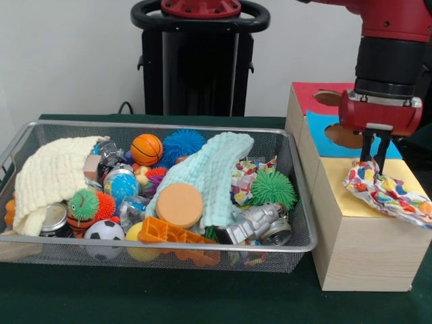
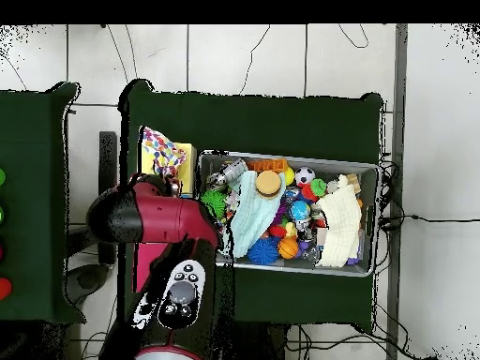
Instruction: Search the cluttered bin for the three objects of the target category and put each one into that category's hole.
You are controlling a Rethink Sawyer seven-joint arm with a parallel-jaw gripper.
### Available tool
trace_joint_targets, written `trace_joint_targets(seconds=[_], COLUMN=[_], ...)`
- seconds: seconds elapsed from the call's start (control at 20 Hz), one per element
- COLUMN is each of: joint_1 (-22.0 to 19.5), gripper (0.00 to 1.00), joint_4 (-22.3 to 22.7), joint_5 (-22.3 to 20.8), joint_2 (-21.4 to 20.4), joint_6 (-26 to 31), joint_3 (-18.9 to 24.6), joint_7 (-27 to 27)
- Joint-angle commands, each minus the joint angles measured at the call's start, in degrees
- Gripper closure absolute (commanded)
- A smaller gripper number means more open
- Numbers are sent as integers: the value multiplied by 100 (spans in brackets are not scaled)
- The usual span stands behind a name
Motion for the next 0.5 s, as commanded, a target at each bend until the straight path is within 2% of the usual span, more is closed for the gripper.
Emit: trace_joint_targets(seconds=[0.05, 0.25, 0.35, 0.5], joint_1=[-226, -376, -287, 59], gripper=[100, 100, 100, 100], joint_4=[947, 979, 971, 871], joint_5=[-105, -125, -118, -106], joint_2=[590, 754, 818, 929], joint_6=[144, -209, -395, -451], joint_3=[762, 1023, 970, 595], joint_7=[828, 846, 970, 1103])
